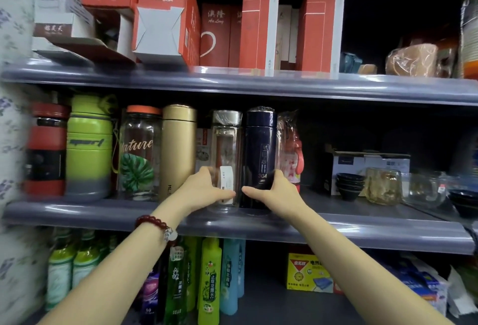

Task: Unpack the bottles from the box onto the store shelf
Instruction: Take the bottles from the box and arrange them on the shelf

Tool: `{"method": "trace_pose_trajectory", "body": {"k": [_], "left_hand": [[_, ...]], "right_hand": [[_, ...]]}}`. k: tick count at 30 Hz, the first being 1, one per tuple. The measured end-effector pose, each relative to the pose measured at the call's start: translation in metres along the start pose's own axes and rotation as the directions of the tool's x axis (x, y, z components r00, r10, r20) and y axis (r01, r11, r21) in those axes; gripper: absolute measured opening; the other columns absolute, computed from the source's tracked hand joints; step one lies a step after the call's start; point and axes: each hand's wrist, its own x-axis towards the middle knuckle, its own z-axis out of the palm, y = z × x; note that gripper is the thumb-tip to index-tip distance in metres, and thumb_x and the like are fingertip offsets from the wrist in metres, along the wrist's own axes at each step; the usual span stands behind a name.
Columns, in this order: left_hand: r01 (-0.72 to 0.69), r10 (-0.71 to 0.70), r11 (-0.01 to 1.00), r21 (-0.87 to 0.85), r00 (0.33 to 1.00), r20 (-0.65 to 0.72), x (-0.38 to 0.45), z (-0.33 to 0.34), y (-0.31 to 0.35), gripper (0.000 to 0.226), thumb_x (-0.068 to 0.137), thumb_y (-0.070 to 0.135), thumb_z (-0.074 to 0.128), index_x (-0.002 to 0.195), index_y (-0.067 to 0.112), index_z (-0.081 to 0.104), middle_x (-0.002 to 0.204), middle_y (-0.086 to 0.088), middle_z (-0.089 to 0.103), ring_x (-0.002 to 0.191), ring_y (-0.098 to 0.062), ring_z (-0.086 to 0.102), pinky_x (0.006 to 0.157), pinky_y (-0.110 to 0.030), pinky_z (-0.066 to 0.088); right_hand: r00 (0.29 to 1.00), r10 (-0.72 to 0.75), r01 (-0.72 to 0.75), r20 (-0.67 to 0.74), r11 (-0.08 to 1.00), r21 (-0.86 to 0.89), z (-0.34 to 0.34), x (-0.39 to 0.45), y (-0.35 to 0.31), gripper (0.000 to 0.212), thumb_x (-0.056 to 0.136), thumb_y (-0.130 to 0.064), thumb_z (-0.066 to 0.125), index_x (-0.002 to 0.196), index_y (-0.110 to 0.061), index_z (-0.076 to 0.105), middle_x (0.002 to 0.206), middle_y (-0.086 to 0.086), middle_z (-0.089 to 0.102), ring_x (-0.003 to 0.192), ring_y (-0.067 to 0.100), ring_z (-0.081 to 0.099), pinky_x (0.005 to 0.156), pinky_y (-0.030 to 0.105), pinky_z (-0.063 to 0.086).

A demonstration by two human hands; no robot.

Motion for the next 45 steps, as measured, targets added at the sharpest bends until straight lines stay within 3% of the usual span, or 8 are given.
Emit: {"method": "trace_pose_trajectory", "body": {"k": [2, 6, 9, 15, 26, 29, 33, 45], "left_hand": [[0.002, -0.003, 0.998, 0.058, 1.0, 0.013, -0.005, -0.006, 0.006, 0.085, 0.074, 0.038, 0.076, 0.143, 0.013, 0.033, 0.105, 0.007, 0.062, 0.096, -0.011, 0.062, 0.081, -0.027, 0.051], [0.021, -0.017, 0.986, 0.164, 0.999, -0.029, -0.023, -0.013, 0.01, 0.087, 0.079, 0.047, 0.069, 0.147, 0.009, 0.03, 0.145, -0.008, 0.046, 0.126, -0.023, 0.05, 0.098, -0.032, 0.044], [0.0, 0.015, 0.986, 0.165, 0.996, -0.089, -0.046, -0.016, 0.01, 0.069, 0.085, 0.041, 0.064, 0.143, 0.013, 0.039, 0.139, -0.009, 0.052, 0.119, -0.023, 0.054, 0.094, -0.03, 0.042], [-0.044, 0.059, 0.99, 0.13, 0.992, -0.112, -0.089, -0.029, -0.008, 0.037, 0.085, 0.031, 0.065, 0.119, 0.017, 0.064, 0.122, -0.001, 0.063, 0.096, -0.011, 0.057, 0.083, -0.023, 0.04], [0.22, -0.18, 0.963, 0.154, 0.954, -0.239, -0.191, -0.074, -0.096, 0.024, 0.08, 0.026, 0.073, 0.102, 0.016, 0.07, 0.093, -0.001, 0.066, 0.093, -0.016, 0.061, 0.081, -0.022, 0.042], [0.341, -0.292, 0.933, 0.117, 0.905, -0.31, -0.226, -0.087, -0.12, 0.024, 0.079, 0.021, 0.073, 0.1, 0.011, 0.07, 0.098, -0.008, 0.07, 0.09, -0.021, 0.063, 0.08, -0.028, 0.047], [0.494, -0.401, 0.859, 0.135, 0.813, -0.422, -0.283, -0.097, -0.143, 0.027, 0.081, 0.024, 0.071, 0.106, 0.013, 0.068, 0.097, -0.004, 0.064, 0.09, -0.016, 0.058, 0.073, -0.017, 0.038], [0.881, -0.639, 0.472, 0.022, 0.36, -0.68, -0.481, -0.085, -0.19, 0.03, 0.079, 0.023, 0.069, 0.107, 0.012, 0.069, 0.109, -0.009, 0.069, 0.105, -0.025, 0.062, 0.084, -0.027, 0.046]], "right_hand": [[1.0, -0.003, 0.003, -0.014, 1.0, -0.011, -0.001, -0.003, -0.001, 0.071, 0.076, -0.04, 0.077, 0.129, -0.012, 0.039, 0.112, -0.002, 0.054, 0.096, 0.014, 0.051, 0.078, 0.023, 0.039], [0.991, -0.058, 0.057, -0.117, 0.998, -0.012, 0.004, -0.014, 0.002, 0.075, 0.077, -0.034, 0.077, 0.136, -0.011, 0.037, 0.125, 0.005, 0.057, 0.114, 0.021, 0.054, 0.088, 0.026, 0.041], [0.983, -0.063, 0.061, -0.171, 0.998, -0.014, 0.007, -0.027, 0.005, 0.066, 0.079, -0.033, 0.073, 0.133, -0.013, 0.042, 0.127, 0.005, 0.058, 0.118, 0.023, 0.055, 0.098, 0.034, 0.046], [0.964, -0.128, 0.098, -0.232, 0.986, -0.137, 0.016, -0.068, -0.008, 0.038, 0.086, -0.024, 0.066, 0.12, -0.01, 0.057, 0.117, 0.005, 0.063, 0.107, 0.018, 0.057, 0.083, 0.02, 0.038], [0.974, -0.174, 0.188, 0.144, 0.979, -0.085, 0.127, -0.143, -0.047, 0.022, 0.083, -0.023, 0.069, 0.101, -0.011, 0.068, 0.096, 0.0, 0.067, 0.085, 0.01, 0.055, 0.074, 0.019, 0.037], [0.932, -0.232, 0.253, 0.279, 0.967, -0.041, 0.166, -0.158, -0.059, 0.021, 0.082, -0.022, 0.068, 0.1, -0.01, 0.07, 0.099, 0.005, 0.071, 0.084, 0.013, 0.057, 0.073, 0.02, 0.038], [0.851, -0.301, 0.307, 0.43, 0.95, 0.056, 0.213, -0.18, -0.074, 0.017, 0.08, -0.021, 0.069, 0.093, -0.01, 0.071, 0.092, 0.005, 0.071, 0.089, 0.019, 0.064, 0.071, 0.021, 0.038], [0.427, -0.426, 0.388, 0.798, 0.883, 0.264, 0.339, -0.321, -0.103, 0.015, 0.077, -0.025, 0.073, 0.089, -0.016, 0.072, 0.094, 0.005, 0.074, 0.095, 0.02, 0.066, 0.081, 0.025, 0.046]]}}
